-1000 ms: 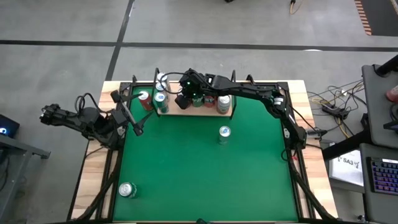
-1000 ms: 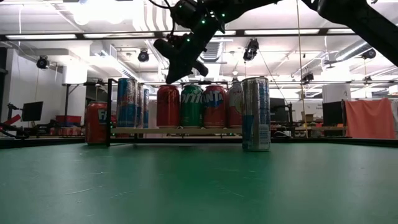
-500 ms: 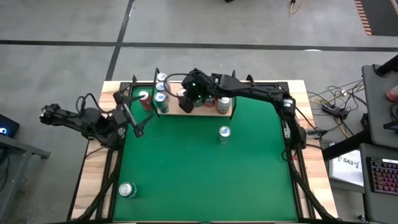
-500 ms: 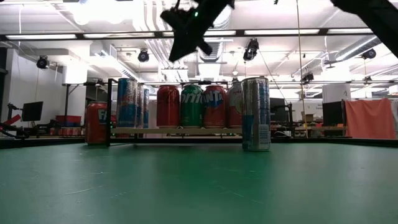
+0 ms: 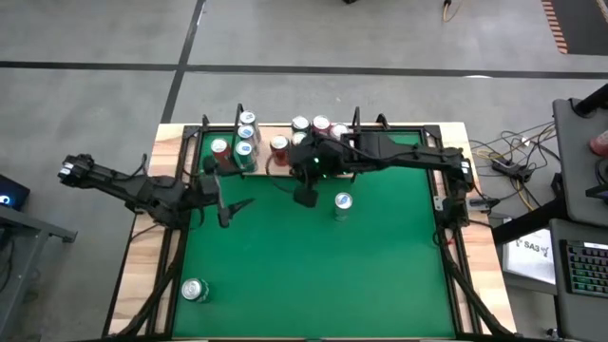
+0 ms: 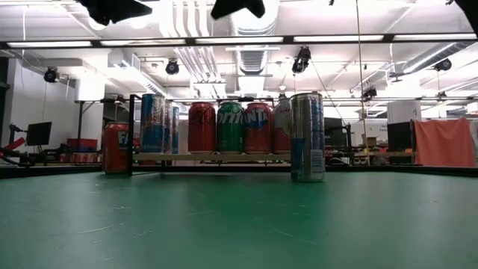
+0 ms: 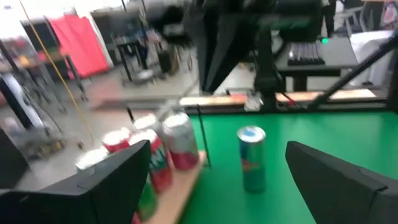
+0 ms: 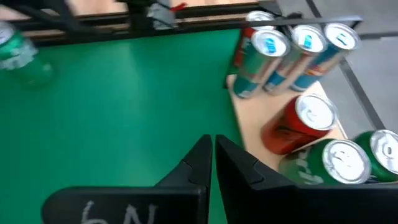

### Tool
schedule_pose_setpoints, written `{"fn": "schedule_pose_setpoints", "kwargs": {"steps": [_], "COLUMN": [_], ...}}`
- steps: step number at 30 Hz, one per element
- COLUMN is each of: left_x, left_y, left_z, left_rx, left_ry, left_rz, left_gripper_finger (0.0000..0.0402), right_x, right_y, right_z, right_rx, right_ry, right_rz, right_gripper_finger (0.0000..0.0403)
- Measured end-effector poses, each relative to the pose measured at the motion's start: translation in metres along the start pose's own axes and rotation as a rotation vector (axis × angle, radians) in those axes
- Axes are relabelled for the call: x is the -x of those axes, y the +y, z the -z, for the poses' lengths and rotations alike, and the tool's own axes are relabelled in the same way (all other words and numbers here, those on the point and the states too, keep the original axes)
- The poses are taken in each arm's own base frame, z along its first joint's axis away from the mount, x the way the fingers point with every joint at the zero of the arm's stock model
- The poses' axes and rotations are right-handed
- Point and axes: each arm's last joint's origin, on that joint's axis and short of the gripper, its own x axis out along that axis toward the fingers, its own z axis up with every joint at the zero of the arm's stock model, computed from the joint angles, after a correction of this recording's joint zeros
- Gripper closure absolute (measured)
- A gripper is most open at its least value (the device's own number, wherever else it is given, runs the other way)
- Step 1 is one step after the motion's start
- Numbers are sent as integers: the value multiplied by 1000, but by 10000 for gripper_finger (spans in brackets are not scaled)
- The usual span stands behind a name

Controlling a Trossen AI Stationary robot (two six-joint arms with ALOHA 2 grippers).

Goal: Pick and place cans onto a shelf
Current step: Put the blue silver soda can on the shelf

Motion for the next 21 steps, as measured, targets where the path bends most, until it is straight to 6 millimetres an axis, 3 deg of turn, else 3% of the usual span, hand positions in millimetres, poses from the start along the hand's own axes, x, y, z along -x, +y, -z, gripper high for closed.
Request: {"fn": "schedule_pose_setpoints", "kwargs": {"steps": [5, 10, 21], "left_x": [-5, -5, 9], "left_y": [-9, -23, -72], "left_z": [-9, -18, -39], "left_rx": [58, 95, 71], "left_ry": [133, 297, 750], "left_rz": [34, 79, 134], "left_gripper_finger": [45, 45, 45], "right_x": [10, 7, -9], "right_y": [26, 44, 55], "right_z": [3, 12, 30], "right_rx": [82, 156, 207], "right_ry": [-3, 34, 106], "right_rz": [-50, -82, -96], "right_gripper_finger": [390, 390, 390]}}
